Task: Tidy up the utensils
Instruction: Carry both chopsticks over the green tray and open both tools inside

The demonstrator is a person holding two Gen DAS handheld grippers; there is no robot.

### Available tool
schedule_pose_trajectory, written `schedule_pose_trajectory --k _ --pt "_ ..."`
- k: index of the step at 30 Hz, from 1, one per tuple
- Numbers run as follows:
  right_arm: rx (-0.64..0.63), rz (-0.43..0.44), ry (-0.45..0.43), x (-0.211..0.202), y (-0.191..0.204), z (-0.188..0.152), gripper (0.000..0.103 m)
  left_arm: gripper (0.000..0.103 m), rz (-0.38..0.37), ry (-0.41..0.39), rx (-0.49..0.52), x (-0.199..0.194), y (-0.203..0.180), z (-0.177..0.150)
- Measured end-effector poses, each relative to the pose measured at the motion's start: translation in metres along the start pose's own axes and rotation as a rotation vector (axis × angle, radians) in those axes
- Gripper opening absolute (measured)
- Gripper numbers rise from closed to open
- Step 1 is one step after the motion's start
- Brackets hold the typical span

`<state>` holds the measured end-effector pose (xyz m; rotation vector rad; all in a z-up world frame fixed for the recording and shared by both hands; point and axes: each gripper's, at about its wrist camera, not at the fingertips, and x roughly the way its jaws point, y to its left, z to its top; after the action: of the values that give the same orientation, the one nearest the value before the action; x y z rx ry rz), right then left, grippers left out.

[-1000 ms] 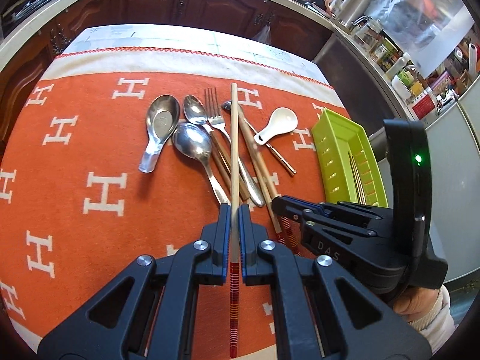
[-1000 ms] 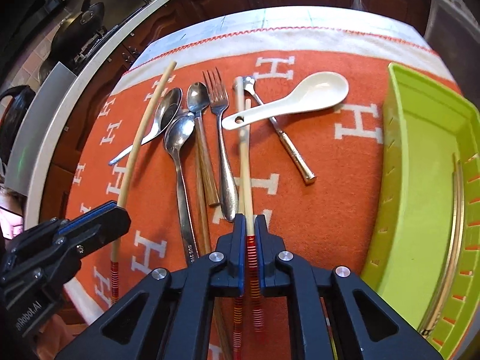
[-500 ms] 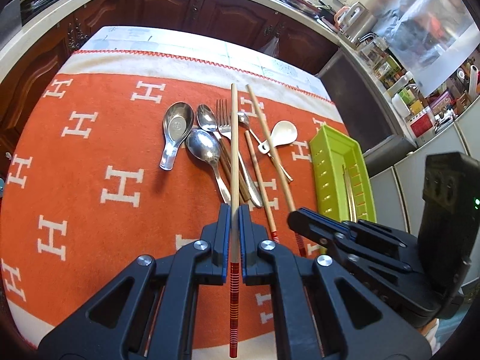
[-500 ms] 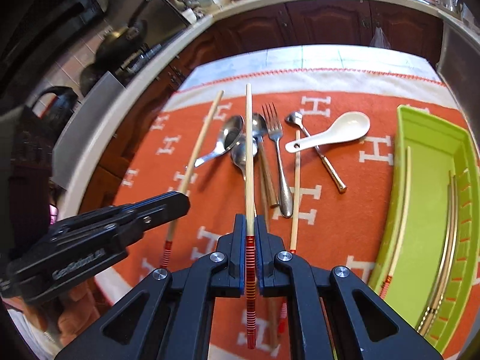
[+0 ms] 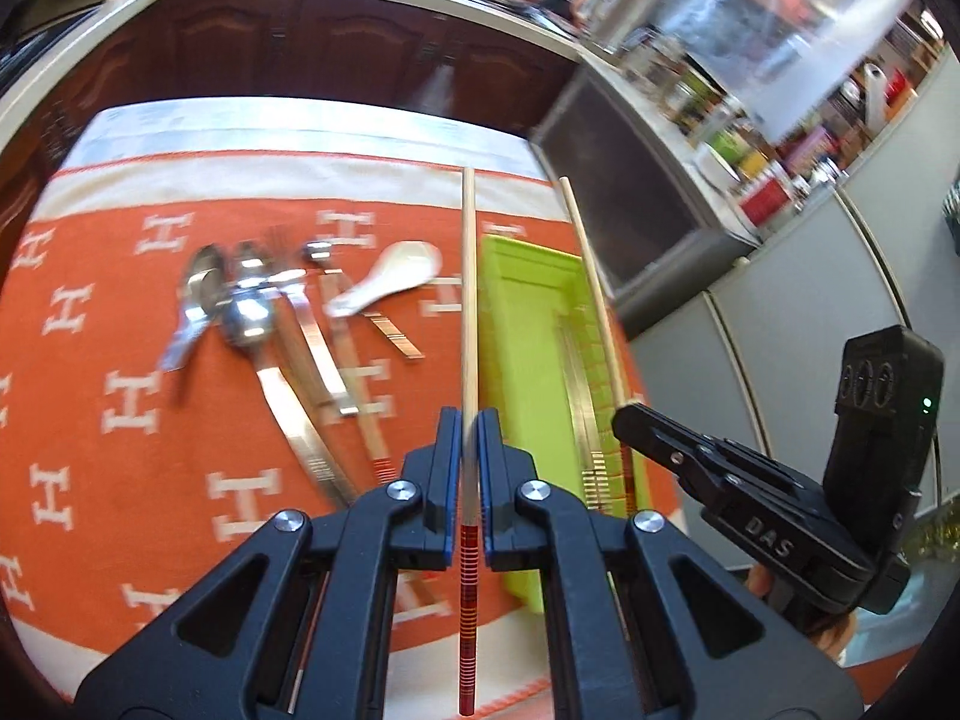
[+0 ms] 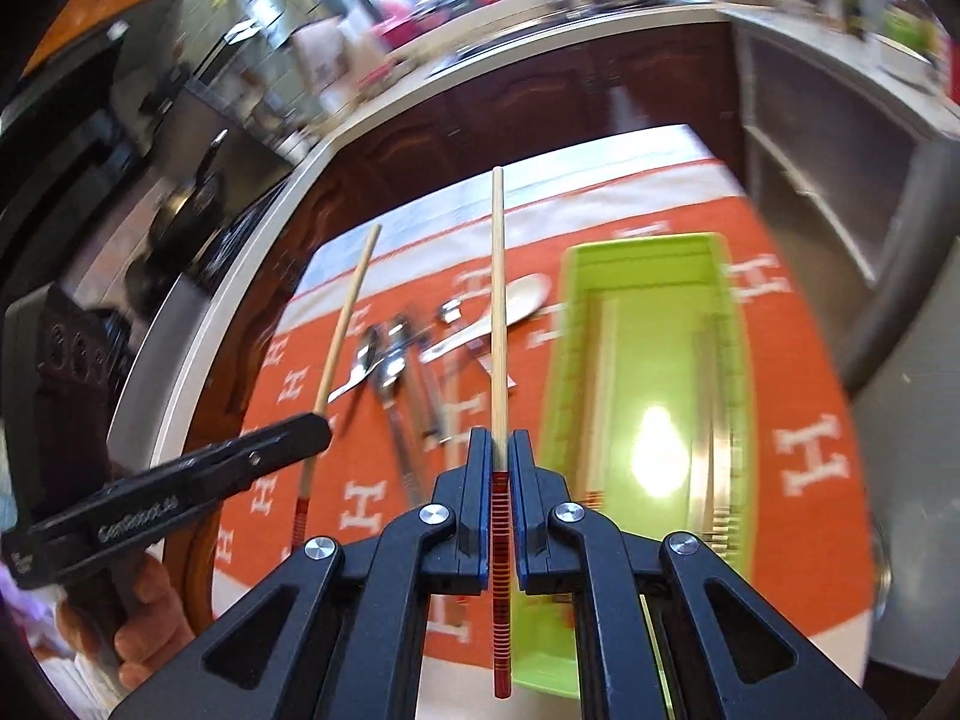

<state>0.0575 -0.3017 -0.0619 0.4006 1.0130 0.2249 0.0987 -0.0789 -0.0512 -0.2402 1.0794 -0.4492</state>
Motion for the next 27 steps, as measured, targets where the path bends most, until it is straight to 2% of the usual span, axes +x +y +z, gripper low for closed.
schedule_pose_trajectory --k 5,10,21,27 --pt "0.093 -0.054 -0.031 -0.021 -0.044 0.002 0.005 0.003 -0.021 0.053 0.049 0.031 -0.048 0.007" --pt "0.135 -0.068 -0.021 -0.018 -0.069 0.001 0.005 0.003 -0.019 0.112 0.041 0.07 -0.068 0.01" --pt "0.209 -0.088 0.055 0.026 -0.095 -0.009 0.008 0.004 0.008 0.176 0.026 0.12 -0.063 0.003" --pt "0.2 -0.094 0.058 0.039 -0.095 -0.013 0.008 0.004 0.05 0.177 0.081 0.121 -0.059 -0.006"
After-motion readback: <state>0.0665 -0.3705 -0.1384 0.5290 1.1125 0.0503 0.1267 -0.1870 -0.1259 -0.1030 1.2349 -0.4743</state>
